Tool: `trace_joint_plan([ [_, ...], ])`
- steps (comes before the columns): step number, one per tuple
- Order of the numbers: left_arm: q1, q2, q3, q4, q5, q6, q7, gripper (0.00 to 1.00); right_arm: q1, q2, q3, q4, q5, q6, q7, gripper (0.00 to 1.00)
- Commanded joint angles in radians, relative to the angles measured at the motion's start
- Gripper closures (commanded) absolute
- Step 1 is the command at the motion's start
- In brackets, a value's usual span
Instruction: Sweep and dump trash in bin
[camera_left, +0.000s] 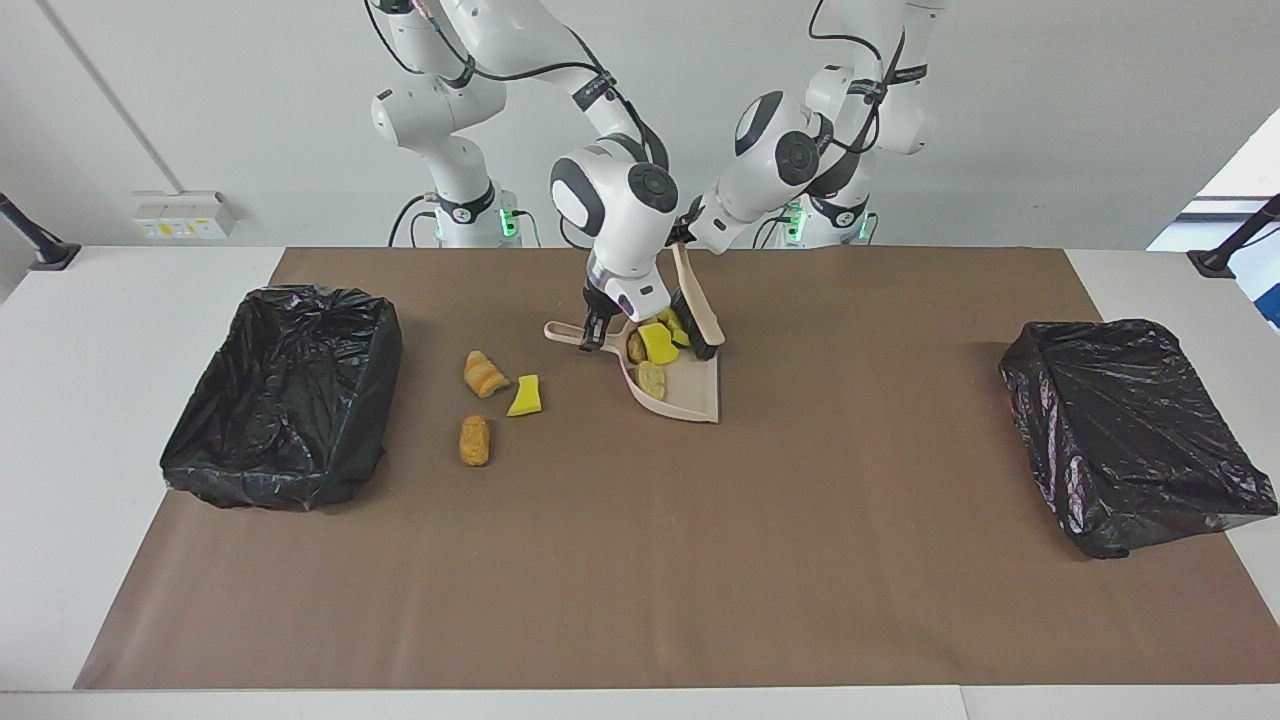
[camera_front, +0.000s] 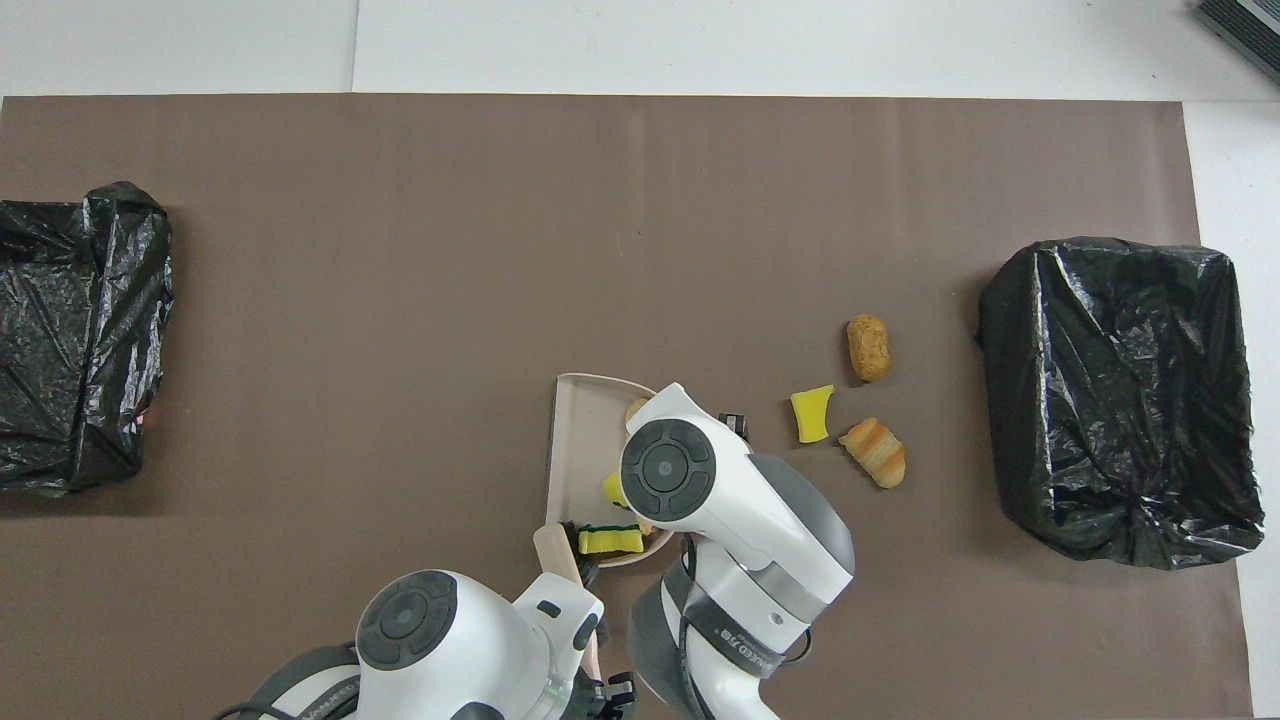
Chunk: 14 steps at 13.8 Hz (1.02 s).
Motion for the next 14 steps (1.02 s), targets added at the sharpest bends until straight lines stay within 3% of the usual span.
trace_joint_plan([
  [1, -0.016, -0.048, 0.006, -0.03, 0.076, -0.099, -0.066, 1.0, -0.008, -0.004, 0.006, -0.011, 0.012, -0.005, 0.037, 1.0],
  [7, -0.018, -0.094, -0.072, -0.024, 0.176, -0.242, -0.063, 1.0, -0.008, -0.006, 0.006, -0.011, 0.012, -0.005, 0.038, 1.0],
  [14, -0.018, -0.105, -0.213, -0.022, 0.209, -0.204, -0.07, 1.0, -0.062, -0.05, 0.004, 0.005, 0.055, -0.019, -0.008, 1.0],
])
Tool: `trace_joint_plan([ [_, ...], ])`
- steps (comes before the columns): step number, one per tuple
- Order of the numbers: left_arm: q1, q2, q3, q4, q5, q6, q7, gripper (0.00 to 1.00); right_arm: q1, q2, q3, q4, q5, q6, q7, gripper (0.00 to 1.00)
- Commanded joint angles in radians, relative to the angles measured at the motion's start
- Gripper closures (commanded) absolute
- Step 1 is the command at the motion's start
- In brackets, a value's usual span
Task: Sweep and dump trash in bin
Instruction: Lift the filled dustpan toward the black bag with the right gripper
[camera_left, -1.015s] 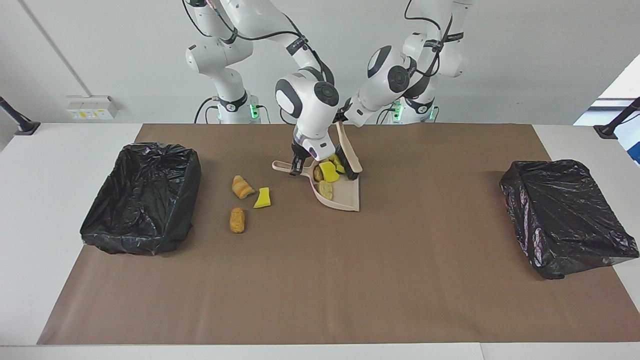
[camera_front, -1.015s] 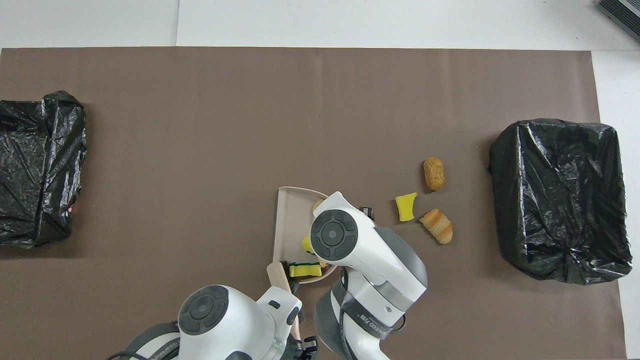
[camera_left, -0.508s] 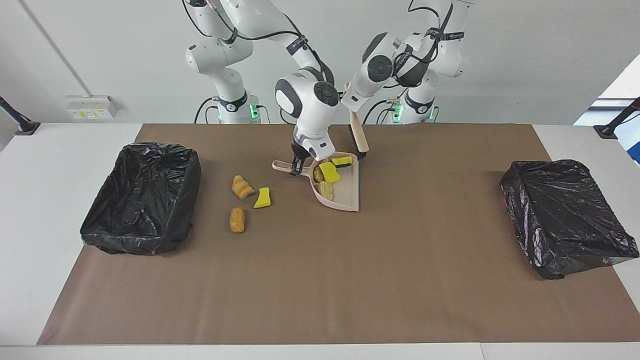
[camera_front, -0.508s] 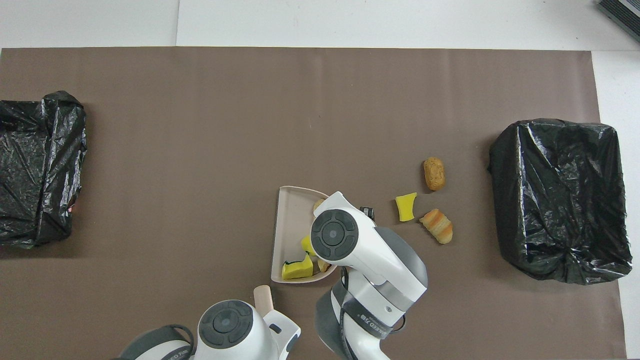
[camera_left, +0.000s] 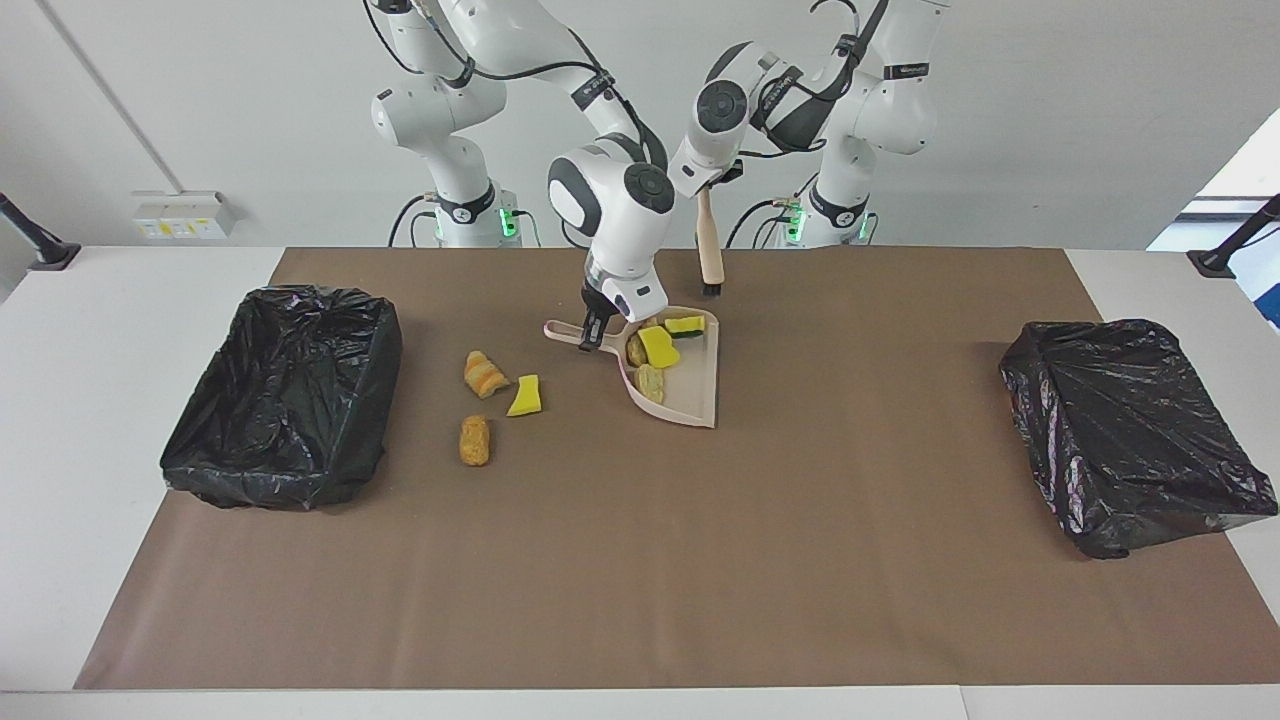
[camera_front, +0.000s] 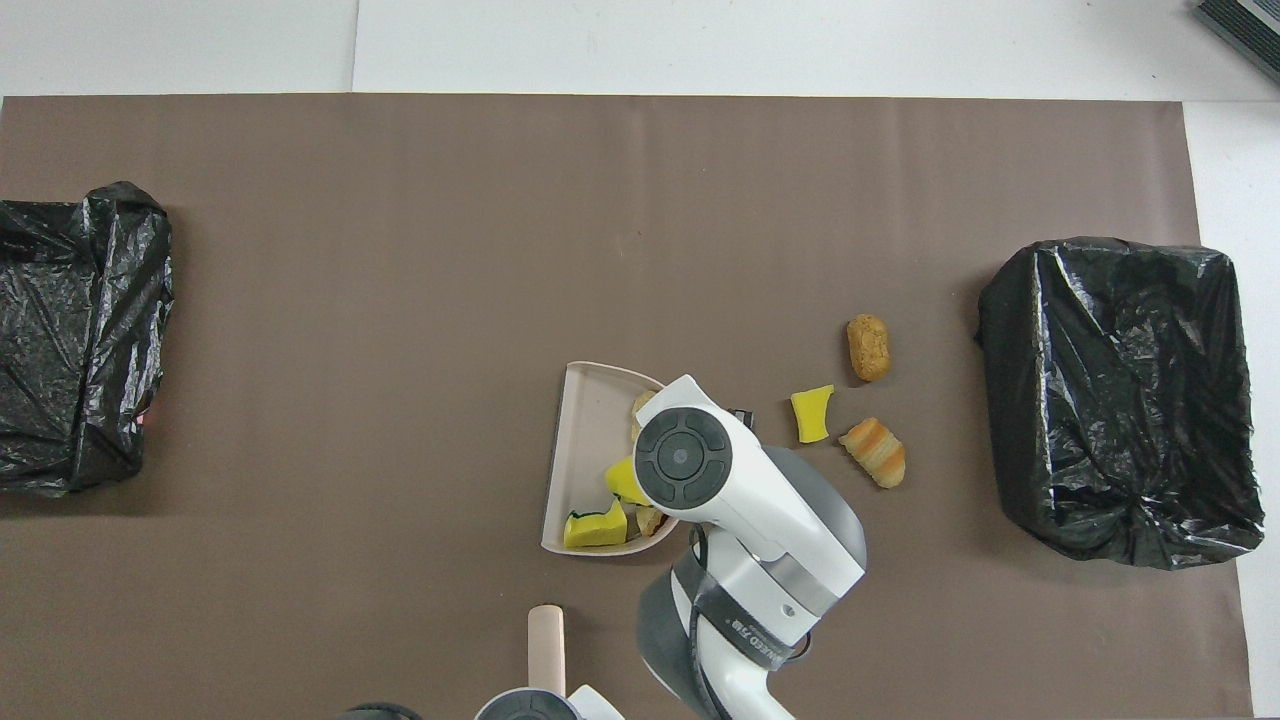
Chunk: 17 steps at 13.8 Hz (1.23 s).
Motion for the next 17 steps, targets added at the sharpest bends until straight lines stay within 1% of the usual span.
trace_joint_plan([
  [1, -0.015, -0.03, -0.038, -0.014, 0.03, 0.038, -0.024, 1.0, -0.046, -0.053, 0.007, 0.0, 0.034, -0.024, -0.039, 1.0],
  [3, -0.014, -0.016, -0.041, 0.004, 0.032, 0.07, -0.032, 1.0, -0.083, -0.095, 0.007, 0.002, 0.065, -0.055, -0.069, 1.0],
  [5, -0.012, 0.013, -0.041, 0.038, 0.032, 0.092, -0.035, 1.0, -0.138, -0.139, 0.006, 0.008, 0.086, -0.101, -0.128, 1.0],
  [6, -0.015, 0.052, -0.043, 0.059, 0.034, 0.107, -0.058, 1.0, -0.164, -0.162, 0.003, 0.01, 0.1, -0.124, -0.147, 1.0],
  [7, -0.017, 0.106, -0.046, 0.087, 0.047, 0.148, -0.101, 1.0, -0.189, -0.184, 0.001, 0.014, 0.117, -0.138, -0.162, 1.0],
  [10, -0.015, 0.184, -0.047, 0.139, 0.069, 0.192, -0.119, 1.0, -0.281, -0.204, -0.005, 0.075, 0.134, -0.22, -0.265, 1.0],
  [14, -0.017, 0.198, -0.049, 0.127, 0.09, 0.227, -0.126, 1.0, -0.477, -0.239, -0.011, 0.151, 0.158, -0.311, -0.432, 1.0],
  [16, -0.039, 0.212, -0.049, 0.118, 0.102, 0.247, -0.13, 1.0, -0.568, -0.236, -0.017, 0.197, 0.14, -0.357, -0.504, 1.0],
  [17, -0.041, 0.218, -0.049, 0.118, 0.103, 0.248, -0.13, 1.0, -0.615, -0.236, -0.019, 0.203, 0.137, -0.365, -0.548, 1.0],
])
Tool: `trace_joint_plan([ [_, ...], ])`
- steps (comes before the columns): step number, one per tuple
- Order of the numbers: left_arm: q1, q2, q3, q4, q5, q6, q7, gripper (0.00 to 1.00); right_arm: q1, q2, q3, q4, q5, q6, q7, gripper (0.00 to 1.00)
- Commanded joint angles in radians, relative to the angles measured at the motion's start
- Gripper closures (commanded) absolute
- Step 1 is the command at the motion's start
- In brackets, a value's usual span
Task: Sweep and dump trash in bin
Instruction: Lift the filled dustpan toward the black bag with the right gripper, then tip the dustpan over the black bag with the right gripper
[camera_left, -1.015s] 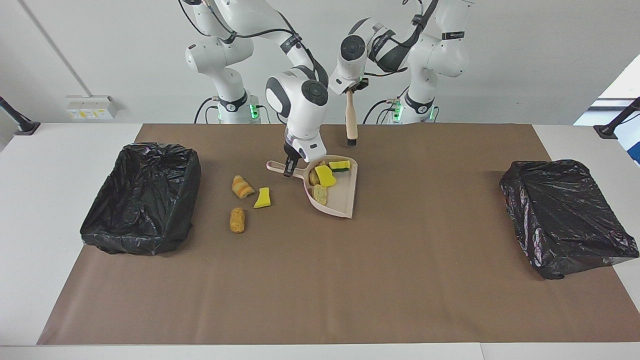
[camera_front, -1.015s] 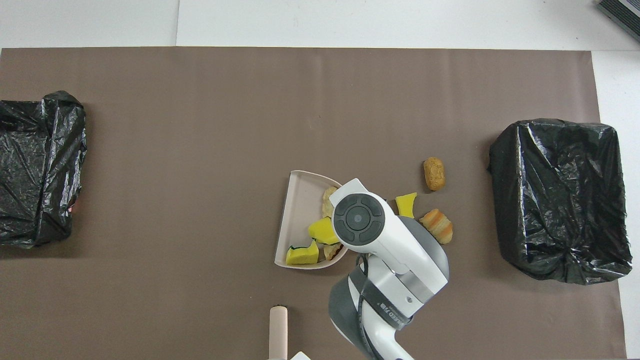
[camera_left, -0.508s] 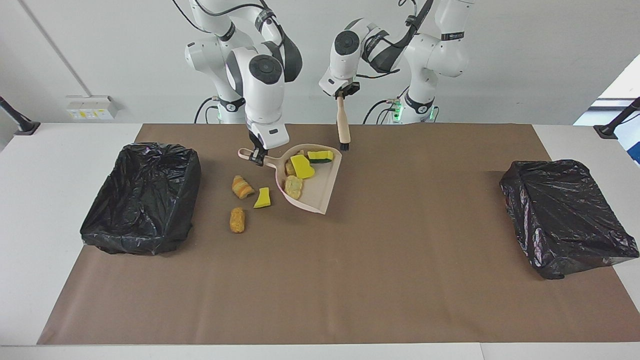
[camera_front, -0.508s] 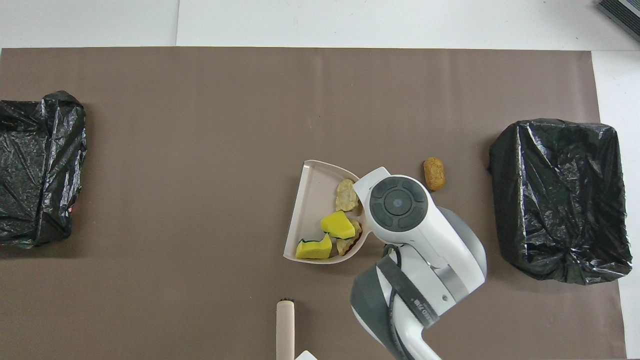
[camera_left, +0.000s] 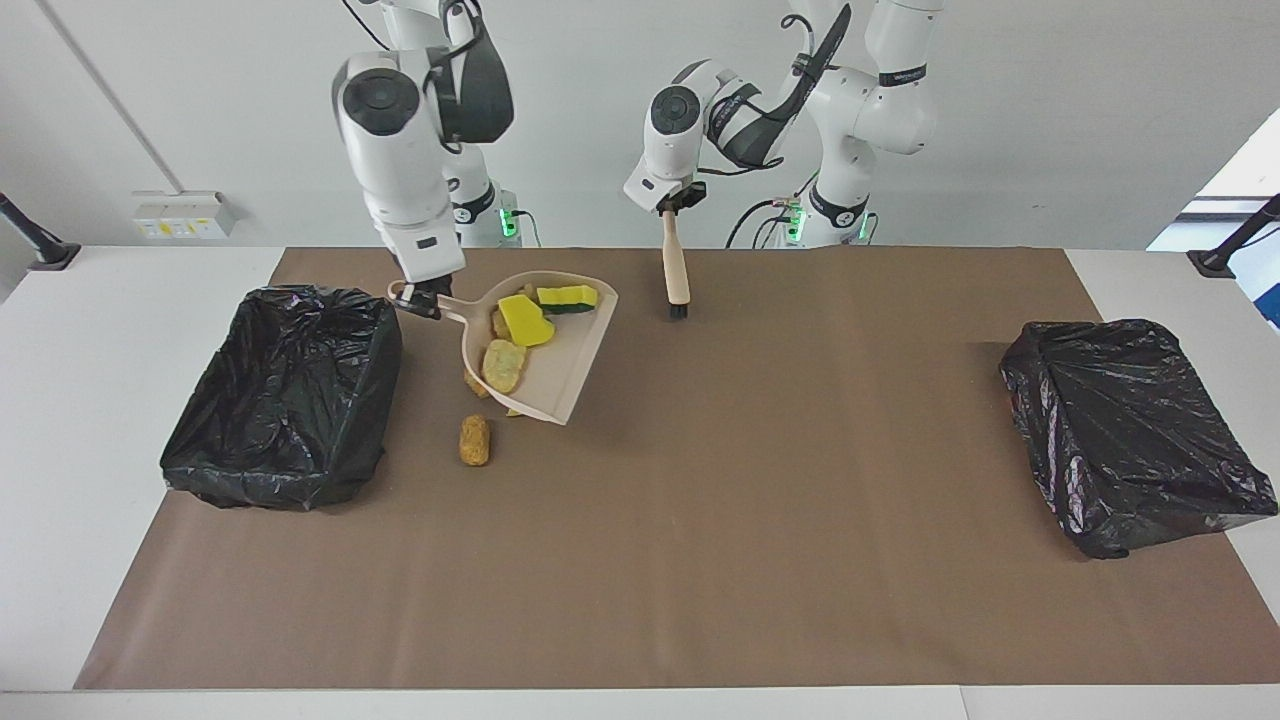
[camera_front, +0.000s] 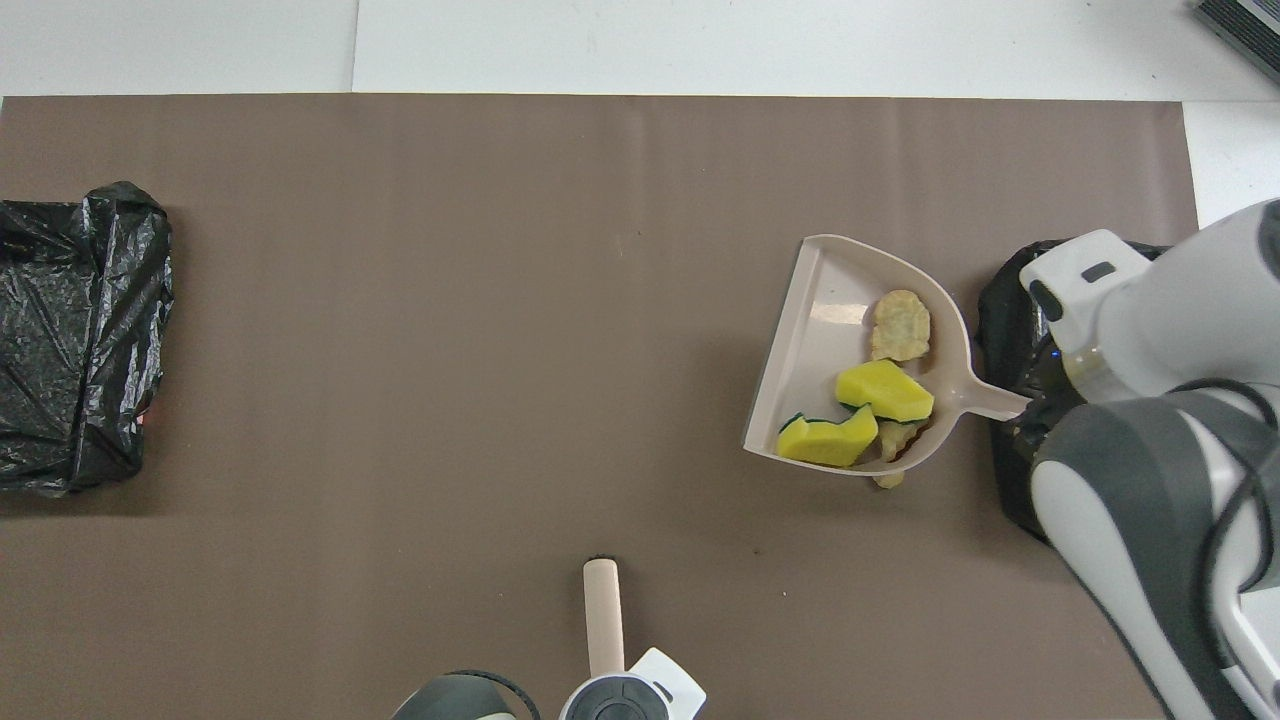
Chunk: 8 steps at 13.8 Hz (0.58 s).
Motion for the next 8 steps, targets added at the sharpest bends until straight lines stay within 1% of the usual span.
trace_joint_plan([
  [1, -0.037, 0.013, 0.007, 0.0, 0.028, 0.027, -0.035, 1.0, -0.139, 0.0, 0.007, 0.033, 0.011, -0.036, -0.115, 1.0],
  [2, -0.035, 0.014, 0.007, 0.0, 0.028, 0.028, -0.034, 1.0, -0.203, 0.002, 0.008, 0.033, 0.011, -0.025, -0.161, 1.0],
  [4, -0.032, 0.014, 0.007, -0.011, 0.028, 0.04, -0.021, 0.8, -0.301, 0.002, 0.007, 0.034, 0.0, 0.004, -0.214, 1.0],
  [5, -0.032, 0.016, 0.007, -0.011, 0.028, 0.044, -0.021, 0.71, -0.334, 0.002, 0.005, 0.033, -0.038, 0.039, -0.234, 1.0],
  [6, -0.031, 0.022, 0.007, -0.011, 0.028, 0.044, -0.015, 0.66, -0.36, 0.003, 0.005, 0.033, -0.093, 0.068, -0.264, 1.0],
  [8, -0.026, 0.022, 0.007, -0.013, 0.028, 0.042, 0.009, 0.61, -0.409, 0.003, -0.01, 0.031, -0.17, 0.131, -0.353, 1.0],
])
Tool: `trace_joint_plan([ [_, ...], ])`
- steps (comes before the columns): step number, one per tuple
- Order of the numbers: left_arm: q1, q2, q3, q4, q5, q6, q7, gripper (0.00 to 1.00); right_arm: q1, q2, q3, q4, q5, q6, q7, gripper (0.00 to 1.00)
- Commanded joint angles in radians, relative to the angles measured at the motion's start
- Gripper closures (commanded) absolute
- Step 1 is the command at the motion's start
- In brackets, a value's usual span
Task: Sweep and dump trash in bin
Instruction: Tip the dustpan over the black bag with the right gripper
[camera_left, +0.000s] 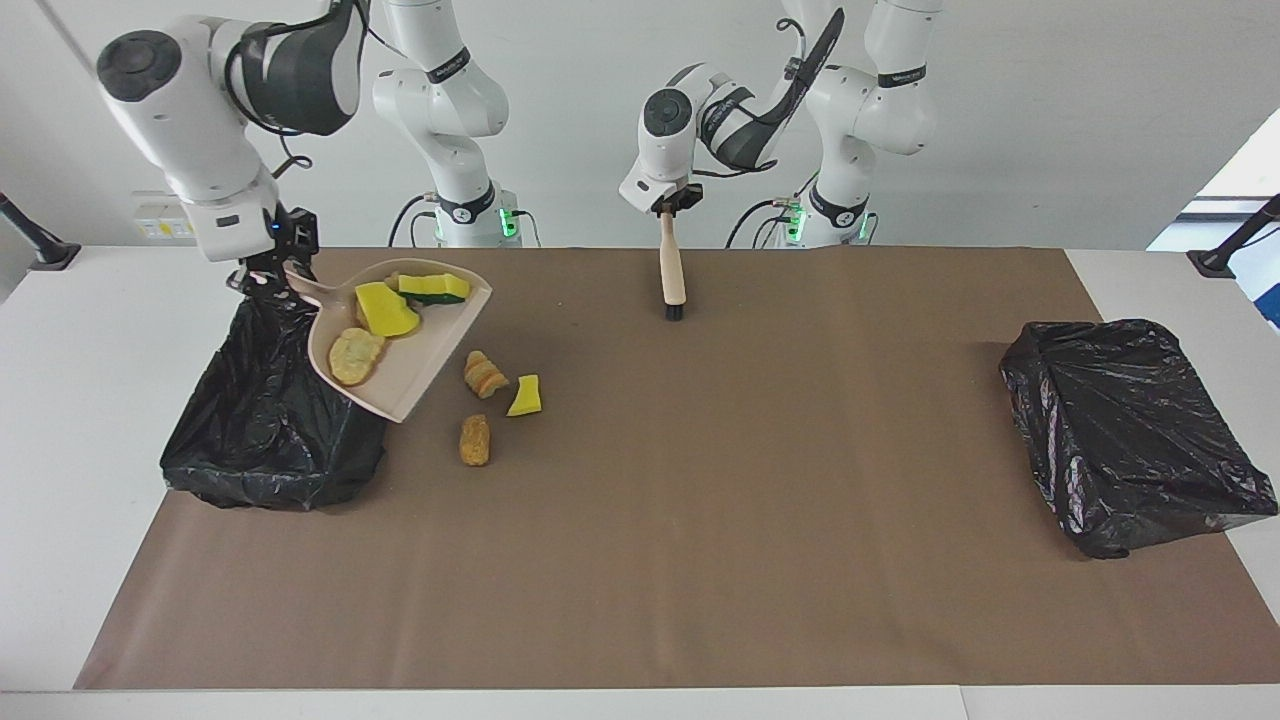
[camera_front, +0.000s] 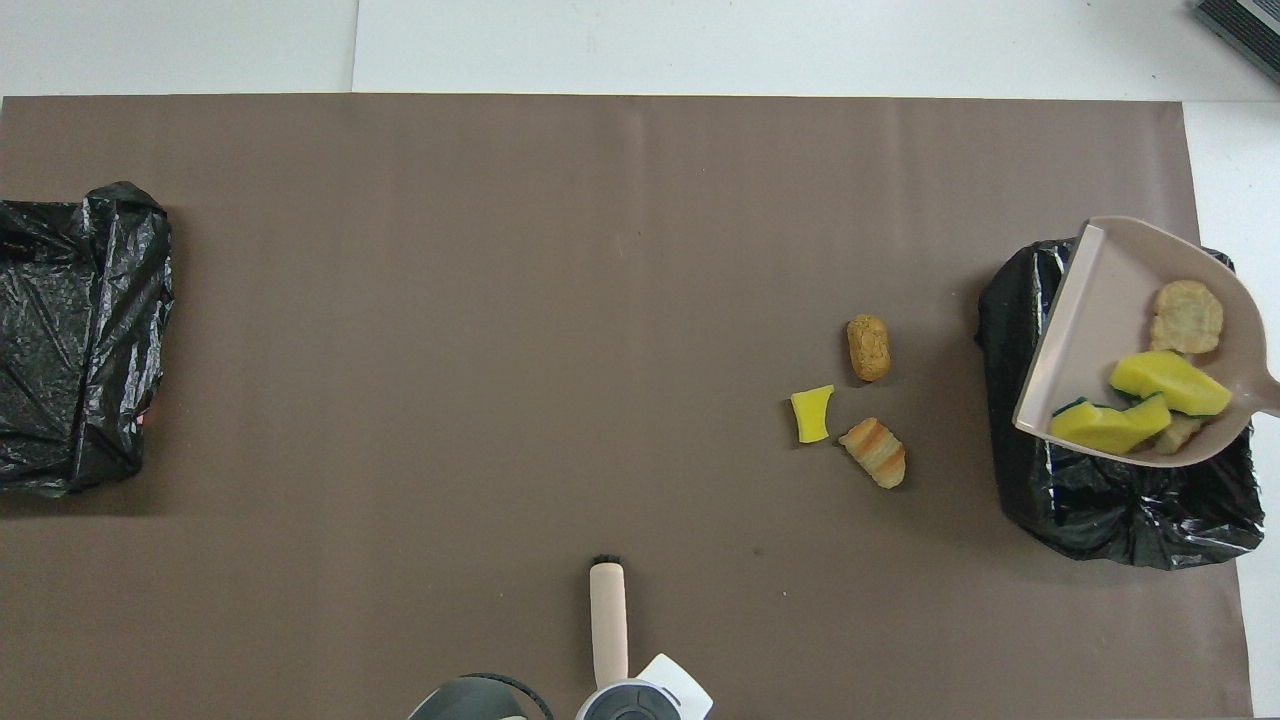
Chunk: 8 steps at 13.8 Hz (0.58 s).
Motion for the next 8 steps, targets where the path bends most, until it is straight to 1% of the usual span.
trace_joint_plan([
  [1, -0.008, 0.003, 0.007, -0.01, 0.019, 0.021, 0.018, 0.56, -0.061, 0.001, -0.001, 0.012, -0.087, 0.062, -0.115, 1.0],
  [3, 0.0, 0.006, 0.009, -0.01, 0.019, 0.012, 0.041, 0.54, -0.098, 0.008, -0.002, 0.009, -0.185, 0.112, -0.143, 1.0],
  [4, 0.009, 0.008, 0.01, -0.009, 0.02, 0.015, 0.043, 0.46, -0.108, 0.011, -0.002, 0.006, -0.217, 0.12, -0.139, 1.0],
  [5, 0.021, 0.006, 0.013, -0.003, 0.046, 0.015, 0.047, 0.32, -0.108, 0.021, -0.005, 0.001, -0.248, 0.152, -0.139, 1.0],
  [6, 0.059, 0.005, 0.013, 0.016, 0.101, 0.009, 0.076, 0.15, -0.112, 0.038, -0.007, -0.003, -0.297, 0.186, -0.139, 1.0],
  [7, 0.098, 0.003, 0.012, 0.045, 0.141, -0.008, 0.108, 0.05, -0.118, 0.058, -0.007, -0.003, -0.345, 0.207, -0.139, 1.0],
  [8, 0.124, 0.003, 0.012, 0.08, 0.163, -0.034, 0.119, 0.0, -0.12, 0.072, -0.008, -0.003, -0.386, 0.232, -0.137, 1.0],
])
